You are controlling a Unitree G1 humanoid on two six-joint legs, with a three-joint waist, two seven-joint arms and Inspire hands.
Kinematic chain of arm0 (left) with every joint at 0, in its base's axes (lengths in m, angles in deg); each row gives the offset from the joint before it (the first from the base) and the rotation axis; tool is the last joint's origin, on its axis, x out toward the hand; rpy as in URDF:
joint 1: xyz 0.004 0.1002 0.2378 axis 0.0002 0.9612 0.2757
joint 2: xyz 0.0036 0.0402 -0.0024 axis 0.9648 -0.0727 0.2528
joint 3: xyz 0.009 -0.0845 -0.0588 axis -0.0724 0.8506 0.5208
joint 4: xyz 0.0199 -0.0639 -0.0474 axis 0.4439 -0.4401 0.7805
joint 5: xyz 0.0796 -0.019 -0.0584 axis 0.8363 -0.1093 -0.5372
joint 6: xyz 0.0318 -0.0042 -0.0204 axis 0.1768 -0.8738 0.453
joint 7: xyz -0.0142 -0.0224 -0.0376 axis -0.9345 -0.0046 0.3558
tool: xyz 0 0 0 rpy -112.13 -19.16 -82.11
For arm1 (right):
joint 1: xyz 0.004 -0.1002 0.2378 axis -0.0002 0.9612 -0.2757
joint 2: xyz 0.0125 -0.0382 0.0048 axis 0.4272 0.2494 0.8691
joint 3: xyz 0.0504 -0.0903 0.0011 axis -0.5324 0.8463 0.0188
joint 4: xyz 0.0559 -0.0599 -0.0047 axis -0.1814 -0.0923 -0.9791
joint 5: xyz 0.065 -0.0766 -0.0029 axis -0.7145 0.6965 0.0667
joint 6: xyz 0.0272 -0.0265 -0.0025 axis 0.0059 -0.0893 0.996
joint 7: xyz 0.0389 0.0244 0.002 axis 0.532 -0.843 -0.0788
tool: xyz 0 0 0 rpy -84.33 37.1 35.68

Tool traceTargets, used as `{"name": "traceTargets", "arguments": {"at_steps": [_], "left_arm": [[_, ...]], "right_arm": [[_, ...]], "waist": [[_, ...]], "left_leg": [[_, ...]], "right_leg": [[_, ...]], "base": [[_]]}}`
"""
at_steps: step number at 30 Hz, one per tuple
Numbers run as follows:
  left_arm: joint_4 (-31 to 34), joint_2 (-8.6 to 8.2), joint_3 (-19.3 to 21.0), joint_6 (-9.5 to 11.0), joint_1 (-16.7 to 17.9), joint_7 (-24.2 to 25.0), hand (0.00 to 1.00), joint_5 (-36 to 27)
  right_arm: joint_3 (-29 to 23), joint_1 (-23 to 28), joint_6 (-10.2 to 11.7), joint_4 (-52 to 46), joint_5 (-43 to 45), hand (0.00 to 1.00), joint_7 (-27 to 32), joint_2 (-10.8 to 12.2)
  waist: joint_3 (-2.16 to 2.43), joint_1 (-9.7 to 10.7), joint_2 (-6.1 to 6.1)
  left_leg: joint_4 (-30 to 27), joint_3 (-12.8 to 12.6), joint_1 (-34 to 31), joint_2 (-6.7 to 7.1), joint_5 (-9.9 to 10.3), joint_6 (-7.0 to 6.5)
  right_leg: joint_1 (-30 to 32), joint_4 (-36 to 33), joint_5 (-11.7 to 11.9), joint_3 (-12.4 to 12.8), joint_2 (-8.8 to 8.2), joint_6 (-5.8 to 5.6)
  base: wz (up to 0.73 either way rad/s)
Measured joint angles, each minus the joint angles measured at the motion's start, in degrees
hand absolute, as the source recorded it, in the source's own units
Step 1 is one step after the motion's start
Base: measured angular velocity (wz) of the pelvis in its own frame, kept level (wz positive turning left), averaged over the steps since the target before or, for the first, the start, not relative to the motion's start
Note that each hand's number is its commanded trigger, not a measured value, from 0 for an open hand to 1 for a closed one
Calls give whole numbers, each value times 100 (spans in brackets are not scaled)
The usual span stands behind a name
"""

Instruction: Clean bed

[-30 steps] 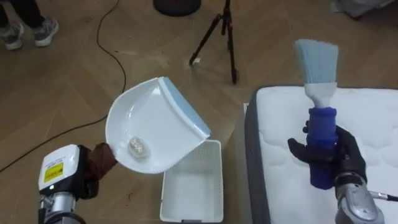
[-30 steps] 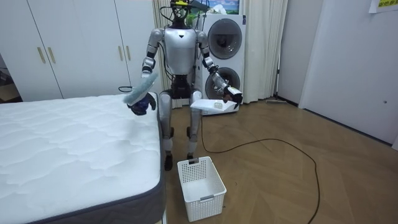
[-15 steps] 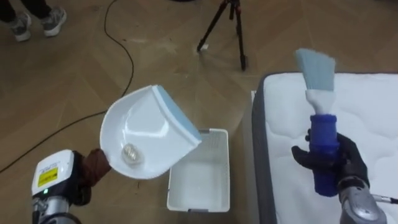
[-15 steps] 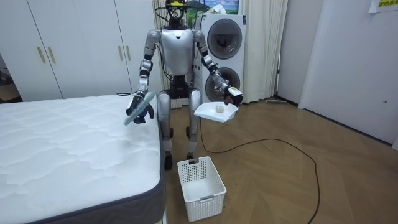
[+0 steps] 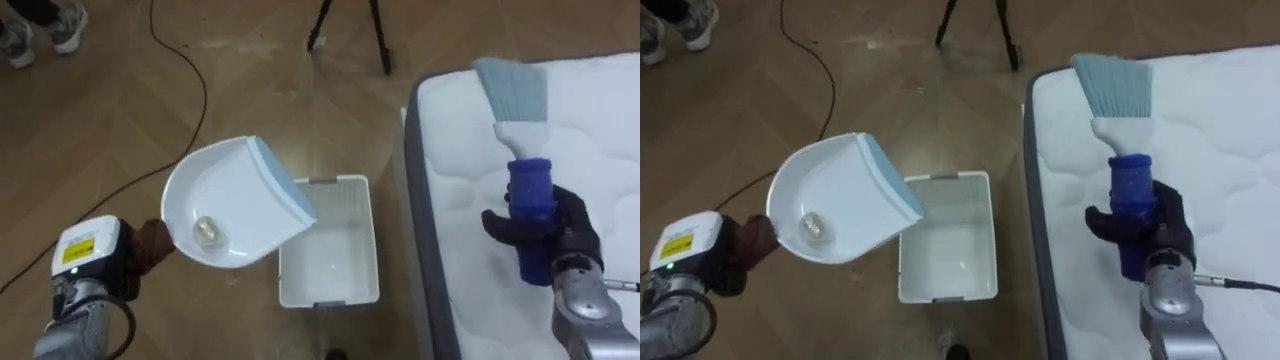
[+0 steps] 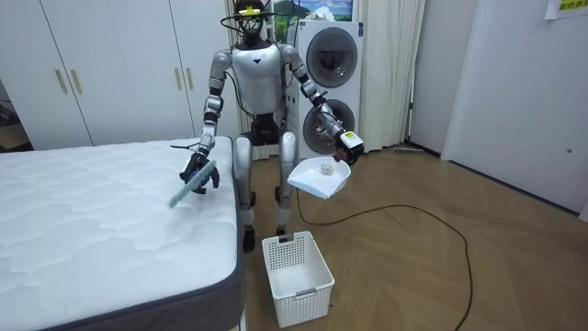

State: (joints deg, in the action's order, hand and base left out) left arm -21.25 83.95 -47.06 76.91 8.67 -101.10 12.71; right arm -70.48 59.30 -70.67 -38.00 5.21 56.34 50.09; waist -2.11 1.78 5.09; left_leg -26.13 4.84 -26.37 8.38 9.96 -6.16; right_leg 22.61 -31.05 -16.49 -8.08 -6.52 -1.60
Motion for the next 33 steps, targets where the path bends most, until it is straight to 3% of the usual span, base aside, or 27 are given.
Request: {"name": "traceTargets", "arguments": {"at_steps": [8,13,20,24,33], "left_arm": [[-58,480,-381,-4,-393,3,100,47],[11,907,-581,-56,-435,4,100,57],[228,1002,-848,-78,-406,34,100,253],[426,1178,-1013,-77,-371,43,100,483],[429,1196,-1014,-80,-288,155,100,595]], "right_arm": [[21,-56,12,268,90,0,149,-21],[111,-53,34,269,227,0,251,-27],[230,-4,36,155,416,0,440,-30],[315,-2,36,102,412,0,539,-43],[485,0,36,83,411,0,578,-67]], "waist": [[-2,199,105],[-26,307,146],[-28,353,147],[-23,367,139],[-12,426,117]], "left_leg": [[-113,-39,-548,49,-74,2],[-101,-111,-654,70,-93,1],[-138,-99,-720,119,-93,1],[-179,-102,-809,131,-99,-7],[-199,-125,-806,133,-100,-7]], "right_leg": [[649,-314,-7,5,-83,7],[835,-468,-32,-4,-138,26],[880,-546,-109,-45,-201,23],[976,-600,-110,-41,-219,21],[1005,-677,-111,-2,-223,20]], "base": [[0],[-4],[5],[0],[0]]}}
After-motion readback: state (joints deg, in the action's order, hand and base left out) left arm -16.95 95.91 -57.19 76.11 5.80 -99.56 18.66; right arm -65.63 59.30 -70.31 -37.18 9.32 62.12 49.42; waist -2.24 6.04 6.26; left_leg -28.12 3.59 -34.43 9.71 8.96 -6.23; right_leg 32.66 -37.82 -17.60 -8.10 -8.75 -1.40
